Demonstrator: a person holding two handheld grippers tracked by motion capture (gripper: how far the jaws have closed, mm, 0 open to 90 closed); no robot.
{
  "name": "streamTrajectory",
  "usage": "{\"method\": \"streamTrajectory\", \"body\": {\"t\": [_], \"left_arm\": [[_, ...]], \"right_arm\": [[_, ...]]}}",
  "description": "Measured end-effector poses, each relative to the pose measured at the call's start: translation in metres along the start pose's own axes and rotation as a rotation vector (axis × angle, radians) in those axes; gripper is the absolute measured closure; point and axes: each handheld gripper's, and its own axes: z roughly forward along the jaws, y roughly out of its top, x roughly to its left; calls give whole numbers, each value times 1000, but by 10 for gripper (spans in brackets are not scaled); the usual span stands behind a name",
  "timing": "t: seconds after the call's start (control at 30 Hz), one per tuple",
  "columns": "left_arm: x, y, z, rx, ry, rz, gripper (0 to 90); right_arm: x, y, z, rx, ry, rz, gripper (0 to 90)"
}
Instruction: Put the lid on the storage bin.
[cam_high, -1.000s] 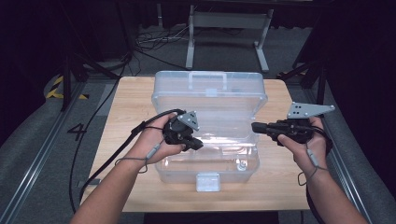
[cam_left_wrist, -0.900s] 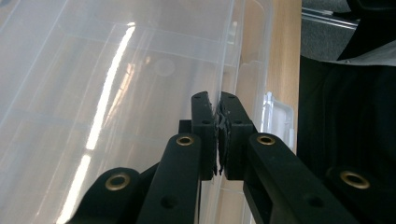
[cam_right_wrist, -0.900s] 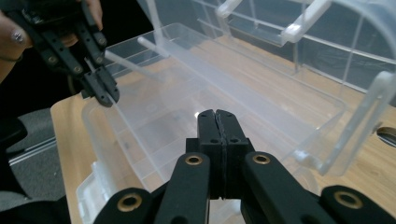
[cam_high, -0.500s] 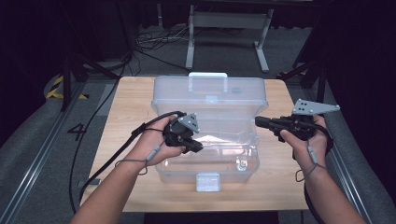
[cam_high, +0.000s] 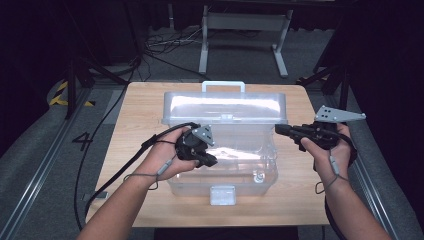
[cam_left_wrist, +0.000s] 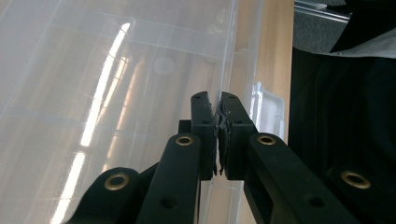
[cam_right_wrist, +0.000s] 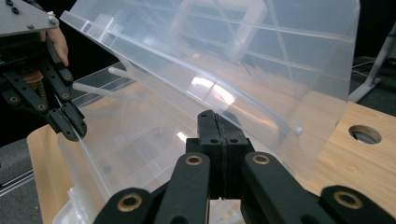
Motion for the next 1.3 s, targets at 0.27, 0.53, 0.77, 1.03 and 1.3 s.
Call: {"method": "streamTrajectory", "body": {"t": [0.27,0.53,0.77,1.03,1.3], "left_arm": [[0,0,-2,-14,-3,-10,848],[2,-4,-25,-117,-1,-54,821],[6,-14,-36,-165,14,-99,814],[12,-34,-50,-258,70,-172,806],[13,-56,-62,-334,117,-246,802]], "right_arm": [[2,-1,0,-3,1,-8,900],[2,-2,-1,-3,-3,-9,900],[4,-4,-1,3,-7,-20,900],[5,-6,-3,3,-3,-22,900],[6,-10,-5,0,-1,-18,900]]}}
